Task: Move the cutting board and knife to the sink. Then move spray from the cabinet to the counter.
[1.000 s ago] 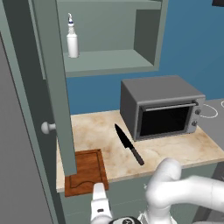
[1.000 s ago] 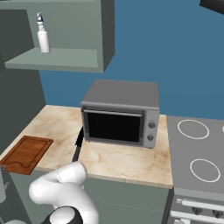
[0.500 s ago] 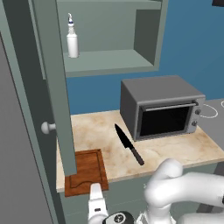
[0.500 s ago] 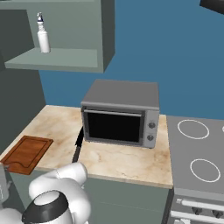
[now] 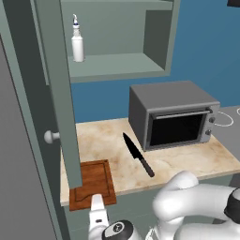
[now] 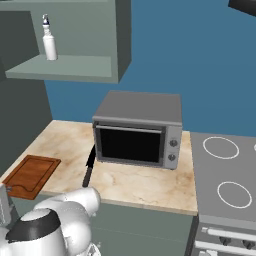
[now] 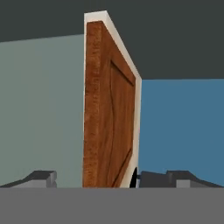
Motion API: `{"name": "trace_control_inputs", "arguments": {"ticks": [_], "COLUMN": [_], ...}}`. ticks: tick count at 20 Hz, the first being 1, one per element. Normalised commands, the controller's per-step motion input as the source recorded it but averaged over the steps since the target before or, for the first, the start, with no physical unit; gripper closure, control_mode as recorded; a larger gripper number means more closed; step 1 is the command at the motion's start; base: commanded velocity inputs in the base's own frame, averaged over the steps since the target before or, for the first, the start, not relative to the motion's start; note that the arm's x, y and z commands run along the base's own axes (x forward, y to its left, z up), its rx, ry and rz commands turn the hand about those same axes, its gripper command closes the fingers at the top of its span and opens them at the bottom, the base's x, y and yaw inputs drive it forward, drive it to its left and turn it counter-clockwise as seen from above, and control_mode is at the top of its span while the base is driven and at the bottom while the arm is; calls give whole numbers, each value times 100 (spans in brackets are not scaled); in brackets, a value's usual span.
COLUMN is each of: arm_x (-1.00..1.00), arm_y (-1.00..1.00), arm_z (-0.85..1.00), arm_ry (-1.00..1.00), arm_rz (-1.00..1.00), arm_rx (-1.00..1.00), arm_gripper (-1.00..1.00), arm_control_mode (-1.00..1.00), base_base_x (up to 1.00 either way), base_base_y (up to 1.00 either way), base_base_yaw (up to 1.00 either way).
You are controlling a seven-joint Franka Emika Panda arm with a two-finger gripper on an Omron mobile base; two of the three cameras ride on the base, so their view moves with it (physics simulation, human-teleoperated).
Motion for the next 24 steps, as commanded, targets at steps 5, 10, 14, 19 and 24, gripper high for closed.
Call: {"name": "trace_control_inputs", "arguments": {"ticks": [5, 10, 14, 19, 24], "arm_x": [10, 13, 14, 1, 0], "arm_y": [13, 11, 7, 3, 0], "arm_z": [-26, -27, -11, 0, 0], "arm_ry": [0, 0, 0, 0, 0], "arm_rz": [-2, -2, -1, -2, -4], "arm_rx": [0, 0, 0, 0, 0], "arm_gripper": [-100, -100, -100, -100, -100], "arm_control_mode": [-100, -100, -100, -100, -100], "base_base_x": [0, 0, 0, 0, 0], "base_base_y": [0, 0, 0, 0, 0], "base_base_yaw": [0, 0, 0, 0, 0]}}
